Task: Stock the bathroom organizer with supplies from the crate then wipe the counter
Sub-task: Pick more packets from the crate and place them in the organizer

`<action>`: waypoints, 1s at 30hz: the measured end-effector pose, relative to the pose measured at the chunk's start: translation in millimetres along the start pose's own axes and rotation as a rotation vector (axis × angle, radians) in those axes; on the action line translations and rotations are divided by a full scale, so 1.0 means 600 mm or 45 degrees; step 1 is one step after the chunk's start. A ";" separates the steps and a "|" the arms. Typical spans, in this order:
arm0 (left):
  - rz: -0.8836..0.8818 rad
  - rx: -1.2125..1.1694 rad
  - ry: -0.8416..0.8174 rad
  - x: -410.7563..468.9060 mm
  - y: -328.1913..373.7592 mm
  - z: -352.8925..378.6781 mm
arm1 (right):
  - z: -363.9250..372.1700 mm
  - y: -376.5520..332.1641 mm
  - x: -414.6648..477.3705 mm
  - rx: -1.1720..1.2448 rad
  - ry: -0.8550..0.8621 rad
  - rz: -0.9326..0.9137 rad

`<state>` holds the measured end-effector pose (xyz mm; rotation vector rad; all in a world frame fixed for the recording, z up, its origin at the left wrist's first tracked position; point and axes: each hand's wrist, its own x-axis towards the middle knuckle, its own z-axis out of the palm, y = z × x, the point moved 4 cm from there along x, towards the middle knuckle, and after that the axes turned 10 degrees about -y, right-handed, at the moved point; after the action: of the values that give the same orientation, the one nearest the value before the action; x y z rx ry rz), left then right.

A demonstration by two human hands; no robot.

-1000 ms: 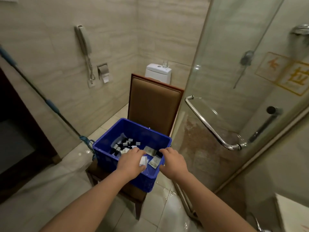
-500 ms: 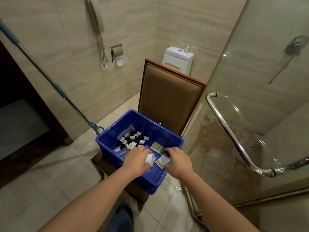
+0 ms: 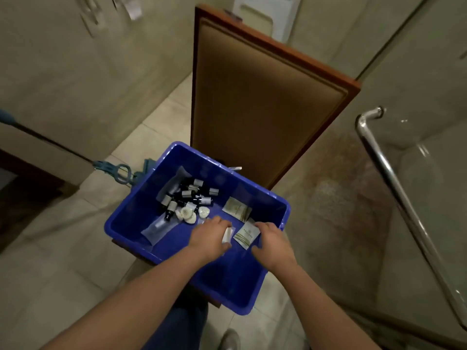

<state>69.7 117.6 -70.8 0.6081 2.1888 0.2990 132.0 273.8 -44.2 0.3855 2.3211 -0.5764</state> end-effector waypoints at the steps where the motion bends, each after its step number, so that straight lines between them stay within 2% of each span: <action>1: 0.004 -0.012 -0.035 0.020 -0.006 0.000 | 0.001 0.003 0.018 0.039 -0.018 0.027; 8: 0.036 -0.153 -0.221 0.132 -0.033 0.025 | 0.014 0.023 0.134 0.282 -0.100 0.185; 15: 0.023 -0.197 -0.298 0.221 -0.061 0.080 | 0.049 0.043 0.235 0.310 -0.177 0.271; 24: 0.115 -0.003 -0.157 0.303 -0.079 0.133 | 0.098 0.084 0.319 0.259 -0.270 0.405; 30: 0.164 0.081 -0.038 0.327 -0.077 0.158 | 0.114 0.096 0.356 0.114 -0.266 0.406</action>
<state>21.8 180.7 -278.9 0.7859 2.1416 0.2871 44.1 312.2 -254.9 0.6888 1.9869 -0.5349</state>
